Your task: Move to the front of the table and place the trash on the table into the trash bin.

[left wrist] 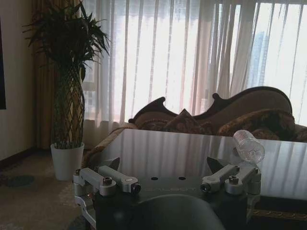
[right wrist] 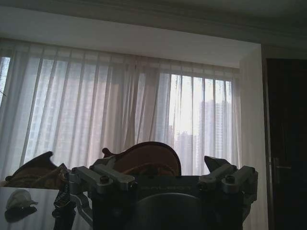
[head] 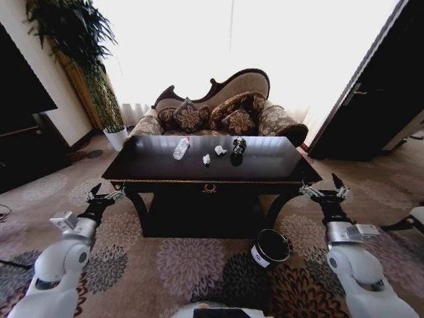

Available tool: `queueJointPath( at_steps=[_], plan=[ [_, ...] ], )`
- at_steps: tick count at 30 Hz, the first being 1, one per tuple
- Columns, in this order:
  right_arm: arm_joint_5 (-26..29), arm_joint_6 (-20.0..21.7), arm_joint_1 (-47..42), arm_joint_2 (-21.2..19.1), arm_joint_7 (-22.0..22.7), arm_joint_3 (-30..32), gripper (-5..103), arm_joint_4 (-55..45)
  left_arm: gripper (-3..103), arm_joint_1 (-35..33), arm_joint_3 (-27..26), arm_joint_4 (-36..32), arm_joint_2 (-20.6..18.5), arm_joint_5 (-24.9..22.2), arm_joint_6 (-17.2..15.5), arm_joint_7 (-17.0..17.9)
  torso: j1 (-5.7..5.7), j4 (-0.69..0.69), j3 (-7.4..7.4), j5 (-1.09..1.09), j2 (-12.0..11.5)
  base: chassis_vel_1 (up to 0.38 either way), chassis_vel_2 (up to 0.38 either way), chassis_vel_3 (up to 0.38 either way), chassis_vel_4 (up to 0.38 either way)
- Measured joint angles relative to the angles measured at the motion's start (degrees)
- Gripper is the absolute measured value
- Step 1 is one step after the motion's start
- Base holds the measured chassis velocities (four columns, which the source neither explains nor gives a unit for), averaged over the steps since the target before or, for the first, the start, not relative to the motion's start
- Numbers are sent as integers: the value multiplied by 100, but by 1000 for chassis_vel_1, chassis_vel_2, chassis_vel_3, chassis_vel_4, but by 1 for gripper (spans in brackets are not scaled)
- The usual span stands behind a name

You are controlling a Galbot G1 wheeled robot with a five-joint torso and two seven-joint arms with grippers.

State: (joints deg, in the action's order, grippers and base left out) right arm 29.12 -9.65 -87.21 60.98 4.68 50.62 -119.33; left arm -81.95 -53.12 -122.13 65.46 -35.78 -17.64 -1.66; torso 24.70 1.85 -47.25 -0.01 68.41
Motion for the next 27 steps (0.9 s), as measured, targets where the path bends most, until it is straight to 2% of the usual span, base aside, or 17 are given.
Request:
queueJointPath(
  at_steps=[19, 27],
  plan=[
    [-68, -34, -42, 193, -20, -82, 100, 95, 100, 6, 4, 71, 58, -19, 41, -82, 1, 0, 0, 0, 0, -124, 120, 130, -119],
    [-137, -243, -44, 289, -74, -136, 100, 211, 100, -33, 28, 92, 112, 51, 65, -107, 3, -1, -1, 0, -1, -60, 65, 44, -65]
  ],
)
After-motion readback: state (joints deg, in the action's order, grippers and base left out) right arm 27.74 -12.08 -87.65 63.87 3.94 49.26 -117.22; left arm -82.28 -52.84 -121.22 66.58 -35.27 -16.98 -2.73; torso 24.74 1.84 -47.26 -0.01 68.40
